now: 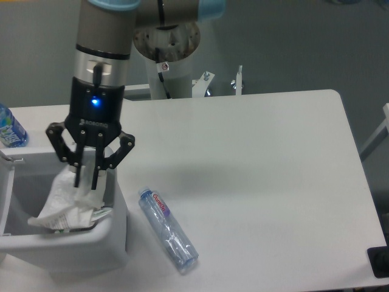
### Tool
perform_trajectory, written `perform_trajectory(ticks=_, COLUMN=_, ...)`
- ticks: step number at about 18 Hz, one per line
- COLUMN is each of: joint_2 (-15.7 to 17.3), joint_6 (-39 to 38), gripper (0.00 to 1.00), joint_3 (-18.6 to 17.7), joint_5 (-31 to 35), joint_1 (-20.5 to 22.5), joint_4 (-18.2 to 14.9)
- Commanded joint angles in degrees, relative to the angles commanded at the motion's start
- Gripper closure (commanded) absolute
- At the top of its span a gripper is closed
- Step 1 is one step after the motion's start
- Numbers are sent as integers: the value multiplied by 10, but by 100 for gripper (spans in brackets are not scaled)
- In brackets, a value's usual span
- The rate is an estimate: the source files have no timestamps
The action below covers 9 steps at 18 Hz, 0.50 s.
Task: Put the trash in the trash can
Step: 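Open the gripper to drop the tissue into the bin, then move the gripper down to the clear plastic water bottle's cap end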
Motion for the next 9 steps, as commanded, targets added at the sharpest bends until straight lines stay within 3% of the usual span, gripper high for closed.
perform_trajectory(ticks=5, joint_2=-1, joint_6=-2, gripper=0, joint_3=3, joint_5=0, joint_1=15, joint_4=0)
perform_trajectory(ticks=9, joint_2=-2, joint_6=-3, gripper=0, joint_3=3, joint_5=0, joint_1=66, joint_4=0)
